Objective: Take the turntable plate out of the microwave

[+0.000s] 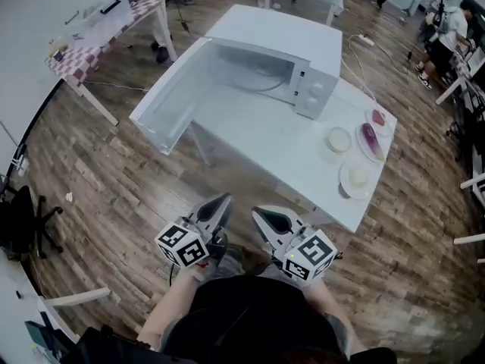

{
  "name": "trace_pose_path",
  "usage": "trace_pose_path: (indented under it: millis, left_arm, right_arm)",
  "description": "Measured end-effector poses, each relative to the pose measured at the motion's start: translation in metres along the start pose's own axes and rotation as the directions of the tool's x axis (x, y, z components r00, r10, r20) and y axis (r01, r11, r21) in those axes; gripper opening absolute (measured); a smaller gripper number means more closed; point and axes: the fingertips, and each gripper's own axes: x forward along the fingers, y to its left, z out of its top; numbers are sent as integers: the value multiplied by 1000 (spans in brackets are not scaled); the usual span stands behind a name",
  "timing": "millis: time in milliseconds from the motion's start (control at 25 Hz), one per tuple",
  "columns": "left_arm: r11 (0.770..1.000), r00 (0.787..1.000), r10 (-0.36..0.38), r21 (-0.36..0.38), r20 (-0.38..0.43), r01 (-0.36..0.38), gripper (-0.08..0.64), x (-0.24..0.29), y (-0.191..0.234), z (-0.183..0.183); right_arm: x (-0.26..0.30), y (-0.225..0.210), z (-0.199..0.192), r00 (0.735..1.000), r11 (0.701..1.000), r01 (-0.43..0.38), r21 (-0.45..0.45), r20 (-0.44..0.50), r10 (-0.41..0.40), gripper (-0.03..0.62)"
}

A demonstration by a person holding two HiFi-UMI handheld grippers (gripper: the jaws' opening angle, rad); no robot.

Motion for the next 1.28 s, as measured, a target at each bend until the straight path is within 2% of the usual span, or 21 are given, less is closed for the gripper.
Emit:
trace_pose_path:
  millis: [160, 360, 720, 960, 1280]
  left_arm:
    - [997, 997, -70, 19, -40, 71, 12, 18, 25, 21]
    - [995, 993, -96, -5, -67, 96, 12, 29, 59, 34]
    - [983, 979, -161, 64, -124, 169, 12, 45, 93, 57]
    - [969, 972, -197, 128, -128, 213, 12, 57, 104, 71]
    - [974, 977, -188, 112, -106, 199, 12, 70, 117, 75]
  right_arm:
    - [29, -17, 10, 996, 997, 83, 3, 21, -83, 20]
    - [61, -27, 12, 987, 988, 157, 4, 22, -157, 19]
    - [95, -54, 22, 939, 943, 332, 32, 85, -334, 20]
    - [114, -65, 27, 905, 913, 406, 48, 119, -409, 20]
    - [125, -75, 26, 886, 893, 445, 67, 108, -450, 20]
